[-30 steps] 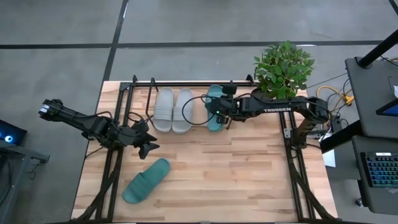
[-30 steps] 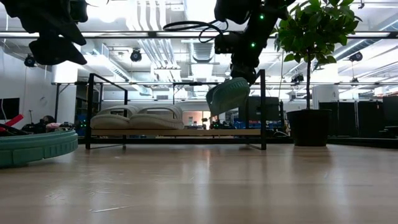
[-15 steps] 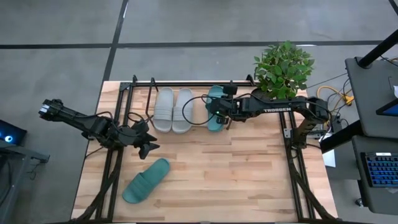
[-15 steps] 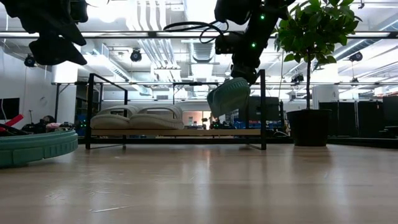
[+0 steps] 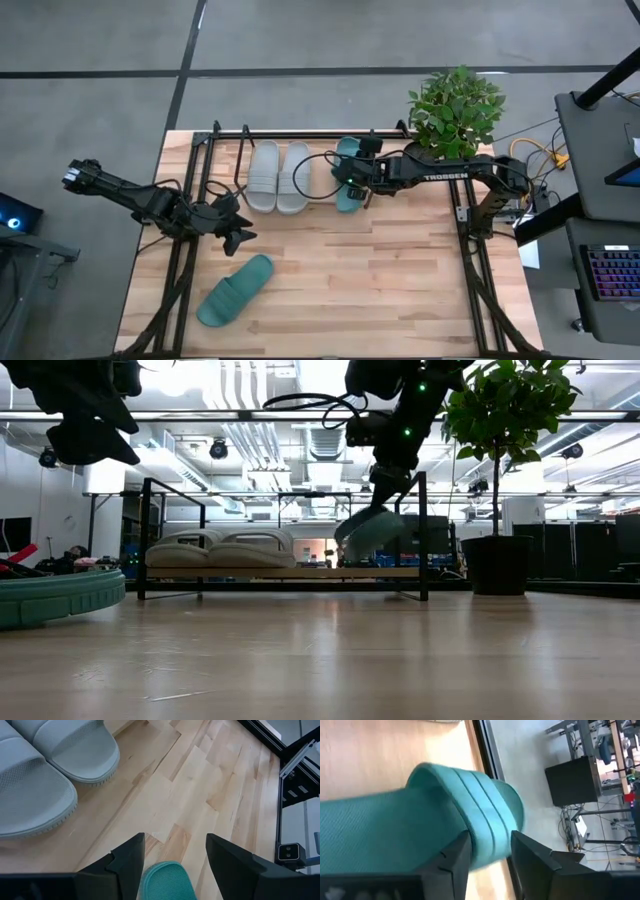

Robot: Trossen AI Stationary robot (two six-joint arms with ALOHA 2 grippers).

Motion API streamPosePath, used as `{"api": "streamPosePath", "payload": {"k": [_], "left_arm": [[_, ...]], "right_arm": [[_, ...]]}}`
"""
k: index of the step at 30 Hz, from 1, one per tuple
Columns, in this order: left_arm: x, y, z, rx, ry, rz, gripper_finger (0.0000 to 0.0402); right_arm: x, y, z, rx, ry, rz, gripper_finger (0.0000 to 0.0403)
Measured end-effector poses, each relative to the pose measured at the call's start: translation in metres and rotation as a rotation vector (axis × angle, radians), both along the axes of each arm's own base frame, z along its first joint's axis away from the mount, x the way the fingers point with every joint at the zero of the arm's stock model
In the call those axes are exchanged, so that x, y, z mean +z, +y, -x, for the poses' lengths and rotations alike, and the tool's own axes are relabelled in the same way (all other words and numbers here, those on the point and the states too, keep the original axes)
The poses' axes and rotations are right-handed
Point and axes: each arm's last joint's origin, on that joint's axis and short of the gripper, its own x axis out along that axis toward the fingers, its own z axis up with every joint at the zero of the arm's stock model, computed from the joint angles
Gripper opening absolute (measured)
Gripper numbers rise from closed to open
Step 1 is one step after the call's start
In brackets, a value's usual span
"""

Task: Pick and place slides into the shelf
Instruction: Put the right green slide on the shelf

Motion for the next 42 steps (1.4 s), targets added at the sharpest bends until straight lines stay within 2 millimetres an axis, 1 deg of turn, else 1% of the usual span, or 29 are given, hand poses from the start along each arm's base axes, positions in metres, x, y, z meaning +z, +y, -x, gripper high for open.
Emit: {"api": "streamPosePath", "payload": {"k": [6,16,18,21,23,26,30,33,35,38,42], "left_arm": [[0.000,0.000,0.000,0.000,0.000,0.000,0.0196],[0.000,0.000,0.000,0.001,0.000,0.000,0.0196],[0.000,0.000,0.000,0.001,0.000,0.000,0.0196],[0.000,0.000,0.000,0.001,0.000,0.000,0.0196],[0.000,0.000,0.000,0.001,0.000,0.000,0.0196],[0.000,0.000,0.000,0.000,0.000,0.000,0.0196],[0.000,0.000,0.000,0.000,0.001,-0.001,0.0196],[0.000,0.000,0.000,0.000,0.001,0.000,0.0196],[0.000,0.000,0.000,0.000,0.001,-0.001,0.0196],[0.000,0.000,0.000,-0.001,0.003,-0.002,0.0196],[-0.002,-0.001,-0.002,-0.004,0.013,-0.010,0.0196]], "right_arm": [[-0.001,0.001,-0.001,0.034,-0.010,-0.056,0.0143],[-0.001,0.003,-0.001,0.018,-0.039,-0.083,0.0144],[-0.002,0.004,-0.002,0.035,-0.053,-0.130,0.0144],[-0.004,0.010,-0.004,0.109,-0.069,-0.252,0.0144],[-0.004,0.019,-0.006,0.165,-0.076,-0.318,0.0143],[-0.004,0.041,-0.008,0.231,-0.064,-0.323,0.0141],[-0.003,0.080,-0.009,0.316,-0.037,-0.245,0.0135],[-0.003,0.111,-0.006,0.352,-0.038,-0.179,0.0133],[-0.005,0.127,-0.002,0.361,-0.039,-0.144,0.0133],[-0.014,0.141,0.005,0.343,-0.044,-0.135,0.0137],[-0.031,0.146,0.015,0.299,-0.033,-0.154,0.0146]]}}
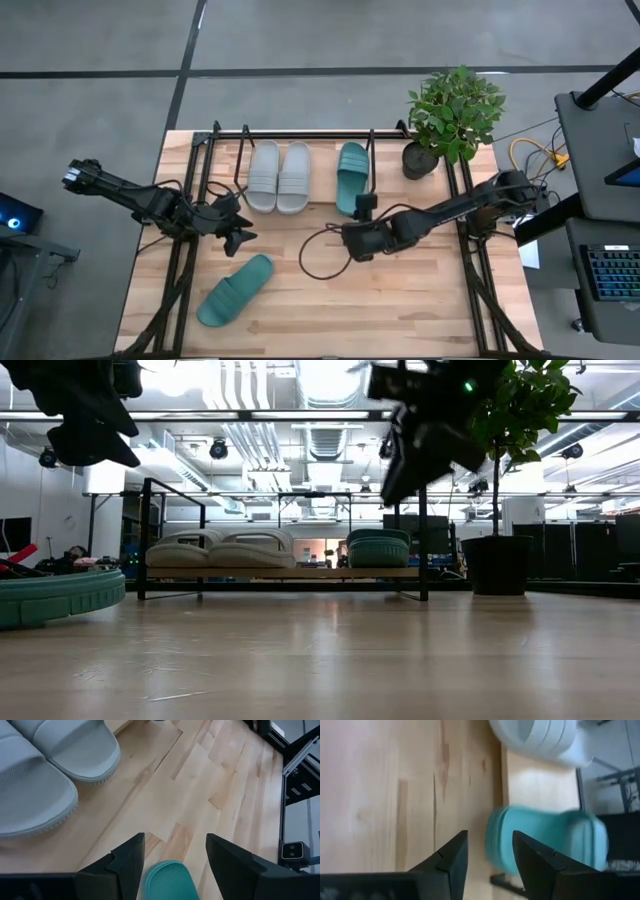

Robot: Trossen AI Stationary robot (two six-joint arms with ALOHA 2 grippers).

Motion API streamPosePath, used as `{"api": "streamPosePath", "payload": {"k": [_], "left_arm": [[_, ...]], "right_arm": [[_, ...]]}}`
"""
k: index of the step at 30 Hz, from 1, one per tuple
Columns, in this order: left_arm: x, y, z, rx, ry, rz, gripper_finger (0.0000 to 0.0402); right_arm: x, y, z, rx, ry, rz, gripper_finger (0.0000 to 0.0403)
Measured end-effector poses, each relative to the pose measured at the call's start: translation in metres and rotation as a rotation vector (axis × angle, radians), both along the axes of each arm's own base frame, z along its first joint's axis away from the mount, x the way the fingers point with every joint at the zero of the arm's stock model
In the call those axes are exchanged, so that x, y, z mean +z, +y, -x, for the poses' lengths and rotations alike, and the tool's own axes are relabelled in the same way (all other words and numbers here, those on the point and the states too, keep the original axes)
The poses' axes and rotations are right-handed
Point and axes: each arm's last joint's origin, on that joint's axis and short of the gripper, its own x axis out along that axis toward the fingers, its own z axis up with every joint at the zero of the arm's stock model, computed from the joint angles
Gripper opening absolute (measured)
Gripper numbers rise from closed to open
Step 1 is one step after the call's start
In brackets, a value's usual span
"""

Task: Pick and place slides into the shelf
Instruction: Put the right green slide on the shelf

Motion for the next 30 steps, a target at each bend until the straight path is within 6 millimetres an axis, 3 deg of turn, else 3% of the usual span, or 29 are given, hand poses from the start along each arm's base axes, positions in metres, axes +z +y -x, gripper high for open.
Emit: {"api": "streamPosePath", "payload": {"k": [7,13,30], "left_arm": [[-0.002,-0.001,-0.002,-0.010,0.016,-0.018,0.0196],[-0.003,-0.001,-0.003,-0.010,0.021,-0.020,0.0196],[-0.003,-0.001,-0.003,-0.008,0.021,-0.017,0.0196]], "right_arm": [[-0.027,-0.006,0.015,-0.062,0.046,0.079,0.0148],[-0.036,-0.006,0.015,-0.028,0.010,0.114,0.0148],[-0.020,0.002,0.001,0.033,-0.077,-0.015,0.0167]]}}
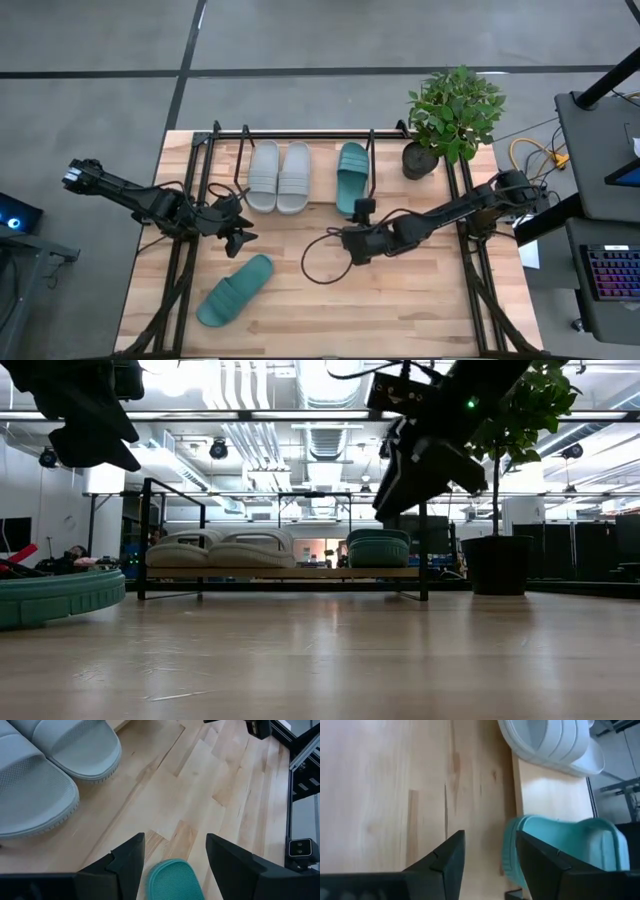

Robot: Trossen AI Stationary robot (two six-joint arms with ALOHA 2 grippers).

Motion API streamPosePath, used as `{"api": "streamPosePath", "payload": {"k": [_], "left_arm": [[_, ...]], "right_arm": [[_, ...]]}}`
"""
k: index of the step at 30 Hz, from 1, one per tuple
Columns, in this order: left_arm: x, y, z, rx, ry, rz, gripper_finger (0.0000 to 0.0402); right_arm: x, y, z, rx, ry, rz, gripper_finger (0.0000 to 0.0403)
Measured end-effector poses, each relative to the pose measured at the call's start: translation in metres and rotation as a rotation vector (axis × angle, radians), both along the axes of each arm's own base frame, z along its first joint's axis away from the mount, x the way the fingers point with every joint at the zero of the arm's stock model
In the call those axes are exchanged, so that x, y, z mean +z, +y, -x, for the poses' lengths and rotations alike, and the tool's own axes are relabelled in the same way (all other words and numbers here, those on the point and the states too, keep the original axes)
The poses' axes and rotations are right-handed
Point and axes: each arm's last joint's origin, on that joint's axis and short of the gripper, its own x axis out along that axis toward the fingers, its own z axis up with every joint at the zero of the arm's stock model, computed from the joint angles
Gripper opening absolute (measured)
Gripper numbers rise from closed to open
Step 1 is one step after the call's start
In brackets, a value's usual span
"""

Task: Pick and place slides into the shelf
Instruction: Put the right green slide on the shelf

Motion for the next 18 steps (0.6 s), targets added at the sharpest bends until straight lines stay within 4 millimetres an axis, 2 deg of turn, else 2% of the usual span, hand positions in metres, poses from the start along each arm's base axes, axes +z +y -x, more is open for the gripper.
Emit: {"api": "streamPosePath", "payload": {"k": [6,11,18], "left_arm": [[0.000,0.000,0.000,0.000,0.000,0.000,0.0196],[0.000,0.000,0.000,0.000,-0.001,0.000,0.0196],[0.000,0.000,0.000,0.000,0.000,0.000,0.0196]], "right_arm": [[0.005,0.002,-0.003,0.049,0.014,-0.002,0.0215],[-0.005,0.000,-0.004,0.041,0.049,0.085,0.0256],[-0.028,-0.001,-0.008,0.024,0.123,0.204,0.0258]]}}
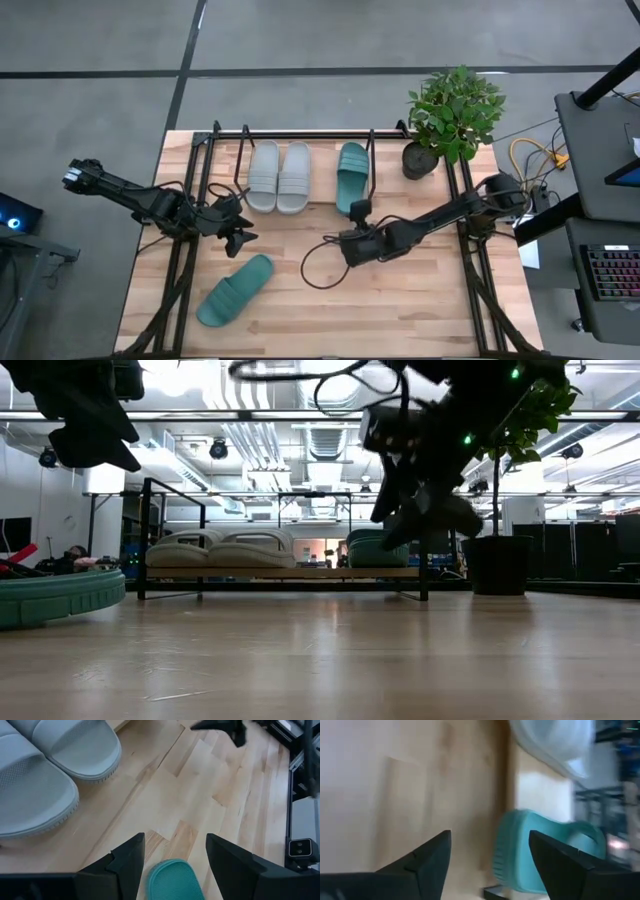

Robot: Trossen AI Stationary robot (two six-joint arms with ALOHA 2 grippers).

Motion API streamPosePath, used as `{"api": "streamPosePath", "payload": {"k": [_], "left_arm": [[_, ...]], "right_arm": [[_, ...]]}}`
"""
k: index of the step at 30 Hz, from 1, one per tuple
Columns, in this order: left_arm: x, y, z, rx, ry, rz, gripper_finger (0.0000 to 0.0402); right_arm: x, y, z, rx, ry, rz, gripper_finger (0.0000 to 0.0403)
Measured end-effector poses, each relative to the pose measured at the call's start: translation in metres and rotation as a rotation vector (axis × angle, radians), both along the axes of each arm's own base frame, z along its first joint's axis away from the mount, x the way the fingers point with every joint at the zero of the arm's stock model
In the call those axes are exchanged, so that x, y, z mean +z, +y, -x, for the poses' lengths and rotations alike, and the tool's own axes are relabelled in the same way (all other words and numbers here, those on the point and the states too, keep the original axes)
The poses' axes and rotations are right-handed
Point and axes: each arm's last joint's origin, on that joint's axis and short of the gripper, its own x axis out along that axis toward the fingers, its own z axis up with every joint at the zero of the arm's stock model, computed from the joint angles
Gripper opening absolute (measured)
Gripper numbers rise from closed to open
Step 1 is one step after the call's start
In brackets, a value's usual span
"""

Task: Pick and place slides into the shelf
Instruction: Put the right green slide on the shelf

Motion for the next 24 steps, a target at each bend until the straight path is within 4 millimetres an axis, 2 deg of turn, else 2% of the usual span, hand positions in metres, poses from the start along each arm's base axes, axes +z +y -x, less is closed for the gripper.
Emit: {"api": "streamPosePath", "payload": {"k": [4,11,19,24], "left_arm": [[0.000,0.000,0.000,0.000,0.001,0.000,0.0196],[-0.001,0.000,-0.001,-0.001,0.006,-0.002,0.0196],[-0.002,-0.001,-0.002,-0.001,0.013,-0.004,0.0196],[-0.002,-0.001,-0.002,-0.001,0.013,-0.005,0.0196]], "right_arm": [[-0.007,-0.004,-0.002,-0.047,0.007,0.092,0.0248],[-0.017,-0.017,-0.005,-0.065,0.051,0.050,0.0240],[-0.019,-0.039,-0.008,-0.166,0.021,0.016,0.0236],[-0.019,-0.043,-0.009,-0.188,0.013,0.010,0.0229]]}}
